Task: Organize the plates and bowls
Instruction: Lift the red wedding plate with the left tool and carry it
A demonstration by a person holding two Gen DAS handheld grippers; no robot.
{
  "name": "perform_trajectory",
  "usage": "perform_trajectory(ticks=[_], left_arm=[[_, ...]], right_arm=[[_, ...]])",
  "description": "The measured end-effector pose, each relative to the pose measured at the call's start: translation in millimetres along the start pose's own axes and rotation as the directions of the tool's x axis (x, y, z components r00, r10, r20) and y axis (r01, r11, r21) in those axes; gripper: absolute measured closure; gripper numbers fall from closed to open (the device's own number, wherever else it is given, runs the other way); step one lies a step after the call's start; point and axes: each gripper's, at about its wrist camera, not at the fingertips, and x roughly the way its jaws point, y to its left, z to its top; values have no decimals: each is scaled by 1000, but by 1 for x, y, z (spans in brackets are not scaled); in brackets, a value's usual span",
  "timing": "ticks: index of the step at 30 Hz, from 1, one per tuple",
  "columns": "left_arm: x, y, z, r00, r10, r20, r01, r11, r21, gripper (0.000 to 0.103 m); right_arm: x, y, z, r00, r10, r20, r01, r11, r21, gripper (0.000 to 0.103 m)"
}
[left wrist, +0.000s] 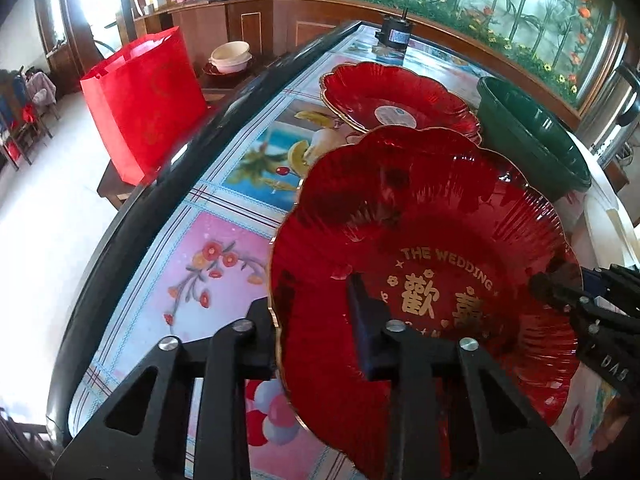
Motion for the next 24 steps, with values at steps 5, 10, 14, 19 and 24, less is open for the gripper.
perform_trajectory(ticks=[5,10,14,19,24], left_arm=[[1,0,2,1000,-1,0,1,1000,0,77],[1,0,1,1000,-18,-15,18,1000,8,77],[2,0,1,1000,-24,-18,24,1000,3,77],[2,1,2,999,-30,-20,30,1000,1,77],[3,0,3,998,-57,-26,57,998,2,77]], right_arm=[[2,1,-2,1000,13,-4,-13,1000,-4,76],[6,-5,-3,998,56,-12,-55,998,39,75],[0,-10,-6,1000,12,3,-12,998,59,67],[-1,-20,-6,999,-48,-19,49,997,60,37],[-1,-21,-7,998,-56,-9,56,995,79,53]])
